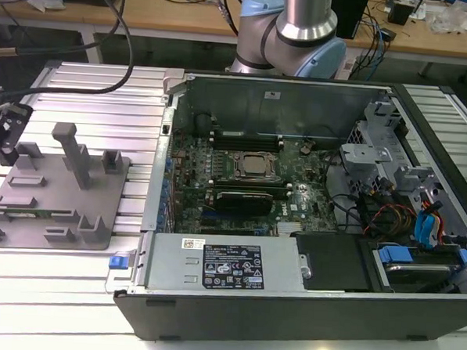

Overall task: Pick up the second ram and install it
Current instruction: 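Pick up the second ram and move it above second insertion slot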

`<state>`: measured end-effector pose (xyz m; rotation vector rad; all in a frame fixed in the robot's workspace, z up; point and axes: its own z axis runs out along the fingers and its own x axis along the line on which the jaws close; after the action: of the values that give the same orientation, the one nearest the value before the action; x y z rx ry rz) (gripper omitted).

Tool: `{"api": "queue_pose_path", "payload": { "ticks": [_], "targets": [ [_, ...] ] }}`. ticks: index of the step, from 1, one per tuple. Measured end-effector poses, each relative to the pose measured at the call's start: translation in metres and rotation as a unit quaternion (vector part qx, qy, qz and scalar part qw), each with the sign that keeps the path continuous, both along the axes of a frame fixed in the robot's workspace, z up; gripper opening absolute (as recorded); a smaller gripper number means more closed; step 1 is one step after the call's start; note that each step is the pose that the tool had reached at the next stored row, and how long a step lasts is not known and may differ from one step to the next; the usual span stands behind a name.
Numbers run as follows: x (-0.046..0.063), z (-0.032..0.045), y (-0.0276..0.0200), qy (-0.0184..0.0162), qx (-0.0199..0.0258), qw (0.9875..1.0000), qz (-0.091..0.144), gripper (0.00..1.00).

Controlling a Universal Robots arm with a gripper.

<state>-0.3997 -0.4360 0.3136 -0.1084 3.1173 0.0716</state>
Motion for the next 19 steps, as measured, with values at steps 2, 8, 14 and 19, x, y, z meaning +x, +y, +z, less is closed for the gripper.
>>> {"api": "queue_pose_path", "payload": {
  "ticks": [2,8,14,19],
  "targets": [
    [0.0,-0.0007,0.0,0.0,0.0,0.9987,0.052,0.08],
    [0.0,-0.003,0.0,0.0,0.0,0.9849,0.173,0.08],
    [0.0,-0.0055,0.0,0.0,0.0,0.9654,0.261,0.08],
    [0.0,-0.0069,0.0,0.0,0.0,0.9497,0.313,0.08]
  ]
}}
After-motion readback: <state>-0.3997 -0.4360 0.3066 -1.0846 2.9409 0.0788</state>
